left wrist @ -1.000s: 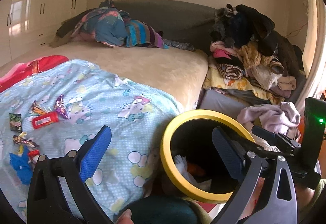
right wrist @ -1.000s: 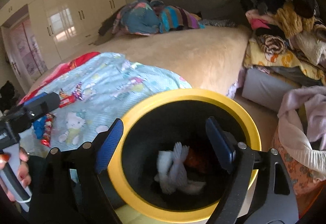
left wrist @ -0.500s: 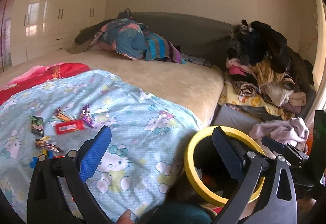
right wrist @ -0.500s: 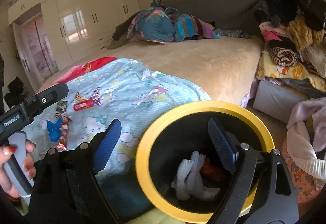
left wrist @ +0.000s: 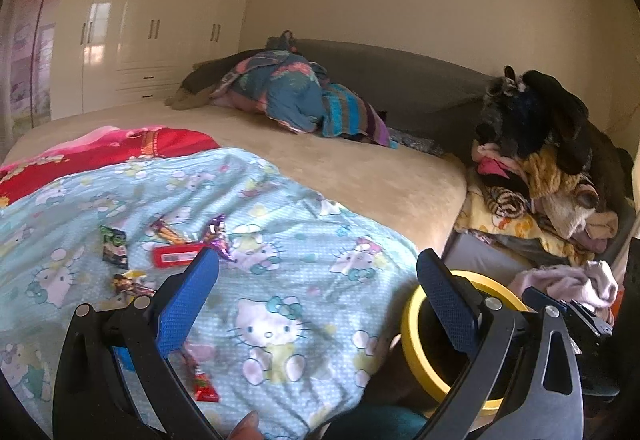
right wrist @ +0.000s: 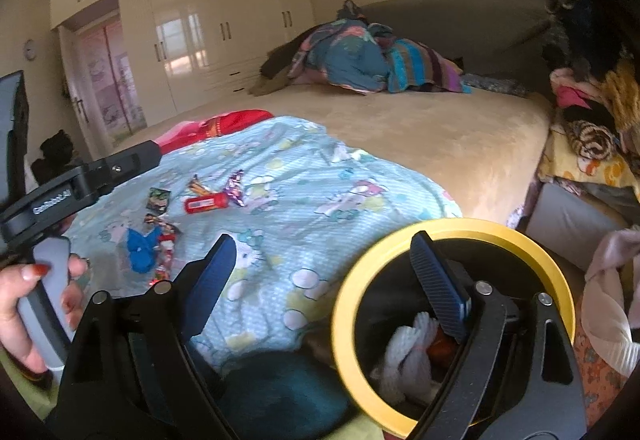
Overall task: Collect trash
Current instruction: 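Withdraw both open tools from the bin toward the remaining trash, then grasp the red candy wrapper with the right tool while the left tool grasps the blue glove, then carry the red wrapper and blue glove over the yellow bin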
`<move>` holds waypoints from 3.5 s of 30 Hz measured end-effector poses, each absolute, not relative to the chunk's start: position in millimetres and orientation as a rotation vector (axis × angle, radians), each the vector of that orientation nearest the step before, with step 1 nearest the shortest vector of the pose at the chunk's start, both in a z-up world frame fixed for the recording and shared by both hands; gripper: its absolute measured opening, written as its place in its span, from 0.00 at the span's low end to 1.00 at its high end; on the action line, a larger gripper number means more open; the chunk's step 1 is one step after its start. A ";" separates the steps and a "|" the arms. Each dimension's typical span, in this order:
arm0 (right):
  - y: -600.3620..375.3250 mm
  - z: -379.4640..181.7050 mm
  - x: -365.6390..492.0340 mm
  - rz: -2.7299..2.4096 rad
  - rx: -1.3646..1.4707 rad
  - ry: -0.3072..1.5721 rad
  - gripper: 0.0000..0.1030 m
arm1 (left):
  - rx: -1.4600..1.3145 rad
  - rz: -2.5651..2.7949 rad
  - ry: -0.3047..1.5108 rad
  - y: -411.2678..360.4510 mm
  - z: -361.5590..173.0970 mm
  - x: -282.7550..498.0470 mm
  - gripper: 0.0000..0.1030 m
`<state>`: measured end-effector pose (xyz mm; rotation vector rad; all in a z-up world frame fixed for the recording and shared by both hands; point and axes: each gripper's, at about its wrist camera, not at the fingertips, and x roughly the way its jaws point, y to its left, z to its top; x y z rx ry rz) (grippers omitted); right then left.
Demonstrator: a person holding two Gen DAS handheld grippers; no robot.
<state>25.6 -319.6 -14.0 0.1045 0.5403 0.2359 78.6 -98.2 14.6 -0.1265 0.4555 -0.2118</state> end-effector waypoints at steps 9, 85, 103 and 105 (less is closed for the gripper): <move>-284.3 -4.3 32.7 0.324 0.082 0.534 0.81 | -0.177 -0.126 0.441 -57.2 17.3 79.7 0.94; -102.2 -121.9 147.1 0.746 -0.044 1.063 0.11 | -0.479 -0.007 0.854 86.5 -126.6 114.4 0.52; -152.8 -107.2 125.5 0.613 0.084 0.961 0.09 | -0.457 -0.161 0.835 63.2 -103.4 112.9 0.16; -155.7 -105.5 122.9 0.607 0.089 0.954 0.09 | -0.454 -0.169 0.819 61.2 -96.8 111.5 0.16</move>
